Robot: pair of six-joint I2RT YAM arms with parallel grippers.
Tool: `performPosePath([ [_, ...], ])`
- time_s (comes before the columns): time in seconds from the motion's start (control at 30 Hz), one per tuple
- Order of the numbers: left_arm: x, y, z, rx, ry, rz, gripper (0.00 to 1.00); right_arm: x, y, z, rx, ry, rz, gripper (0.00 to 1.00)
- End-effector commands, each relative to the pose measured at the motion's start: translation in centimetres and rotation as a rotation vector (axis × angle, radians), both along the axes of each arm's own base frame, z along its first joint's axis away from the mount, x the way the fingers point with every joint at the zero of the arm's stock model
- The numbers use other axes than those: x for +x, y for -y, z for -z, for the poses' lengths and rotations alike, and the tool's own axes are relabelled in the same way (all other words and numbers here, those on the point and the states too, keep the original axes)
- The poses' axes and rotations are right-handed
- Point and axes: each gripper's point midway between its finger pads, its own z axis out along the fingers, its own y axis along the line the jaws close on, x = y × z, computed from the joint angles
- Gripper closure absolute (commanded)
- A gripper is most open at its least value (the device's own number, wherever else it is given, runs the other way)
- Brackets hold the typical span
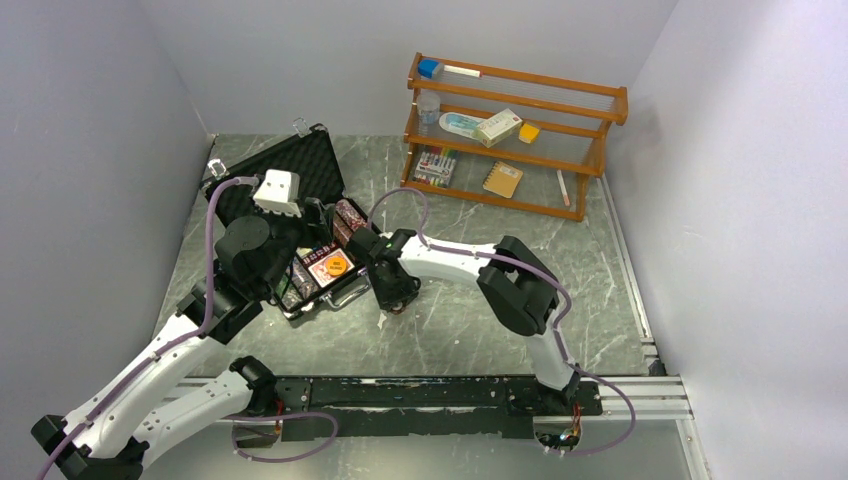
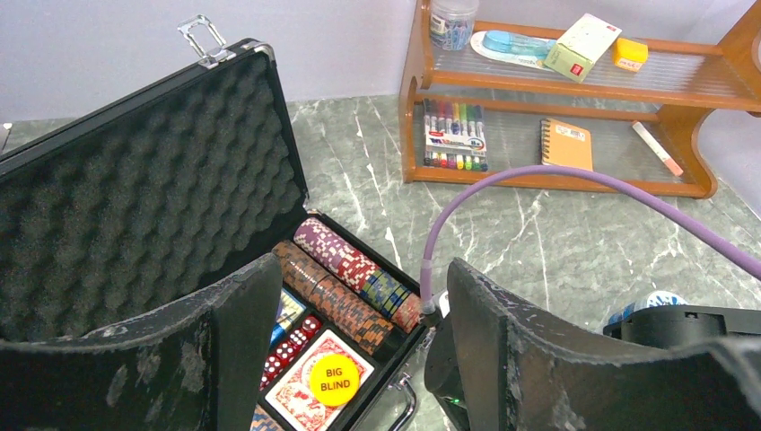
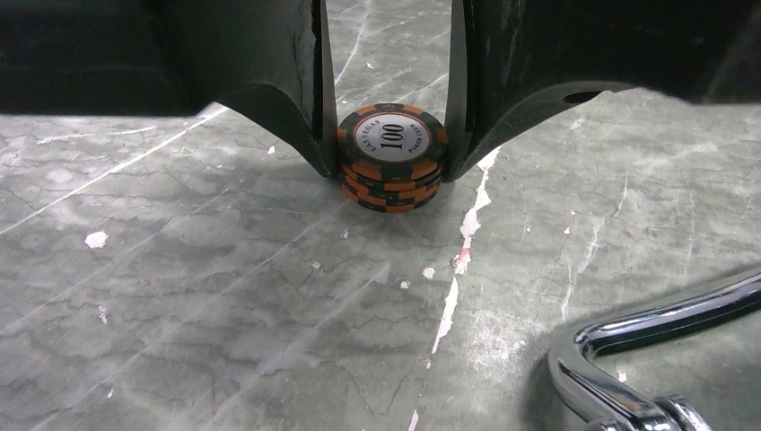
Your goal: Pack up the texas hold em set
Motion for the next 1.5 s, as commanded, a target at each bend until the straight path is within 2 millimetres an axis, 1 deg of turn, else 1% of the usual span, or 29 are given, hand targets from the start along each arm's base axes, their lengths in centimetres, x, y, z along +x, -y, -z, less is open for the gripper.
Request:
performPosePath([
  [0.0,0.2,-0.3,-0.1,0.003,0.005,-0.015,0.28,1.7,0.3,0.9,0.005,0.087,0.035,0.71],
  [0.07,0.2,-0.3,0.0,0.004,0.003,-0.015,0.28,2.1,-0.3,-0.6,0.062,0.105,0.043,0.72],
  [0.1,0.2,-0.2,0.0,0.004,0.002,-0.015,0.28,2.4,-0.7,-1.8,0.1,0.119,0.05,0.72],
  [0.2,0.3,-0.2,0.1,0.004,0.001,-0.013,0.28,2.9,-1.0,-3.6,0.166,0.121,0.068,0.72],
  [0.43,0.4,0.1,0.5,-0.004,-0.011,-0.006,0.28,3.8,-1.0,-6.2,0.292,0.106,0.11,0.72],
  [0.47,0.4,0.3,0.7,-0.008,-0.017,-0.001,0.28,3.8,-0.8,-6.4,0.311,0.094,0.118,0.72],
  [0.53,0.4,0.7,1.2,-0.029,-0.039,0.009,0.28,4.4,-0.7,-7.2,0.368,0.09,0.145,0.72],
  [0.6,0.2,1.3,2.3,-0.055,-0.076,0.027,0.27,4.9,-0.4,-7.9,0.427,0.08,0.172,0.72],
  [0.7,-0.3,2.9,3.8,-0.131,-0.131,0.089,0.24,5.7,0.0,-9.2,0.528,0.062,0.222,0.72],
  [0.8,-1.3,5.7,5.1,-0.21,-0.18,0.223,0.24,6.9,0.5,-10.6,0.633,0.051,0.289,0.72],
  [0.83,-1.7,6.7,5.7,-0.24,-0.211,0.269,0.24,7.3,0.5,-11.4,0.672,0.054,0.319,0.72],
  [0.97,-2.4,9.1,8.0,-0.329,-0.311,0.35,0.23,8.8,0.8,-14.5,0.827,0.09,0.406,0.71],
  [1.03,-2.6,10.3,8.9,-0.365,-0.343,0.396,0.22,9.0,0.7,-15.8,0.91,0.083,0.443,0.71],
  [1.1,-2.6,11.5,9.8,-0.386,-0.368,0.437,0.15,9.3,0.6,-16.8,0.989,0.07,0.491,0.71],
  [1.17,-2.5,12.4,10.5,-0.402,-0.387,0.465,0.13,9.3,0.6,-17.8,1.053,0.065,0.535,0.71],
  [1.2,-2.3,12.8,10.4,-0.416,-0.379,0.474,0.13,9.3,0.6,-18.0,1.073,0.061,0.553,0.71],
  [1.23,-2.2,13.1,10.4,-0.423,-0.378,0.483,0.14,9.4,0.6,-18.7,1.099,0.06,0.568,0.71],
  [1.27,-2.1,13.5,10.3,-0.428,-0.37,0.496,0.15,9.1,0.8,-18.1,1.098,0.044,0.589,0.71],
  [1.33,-1.8,14.0,10.2,-0.433,-0.357,0.496,0.18,8.9,0.8,-18.1,1.126,0.02,0.615,0.71],
  [1.47,-0.6,14.0,11.0,-0.465,-0.356,0.417,0.25,8.5,0.8,-18.1,1.185,-0.041,0.676,0.72],
])
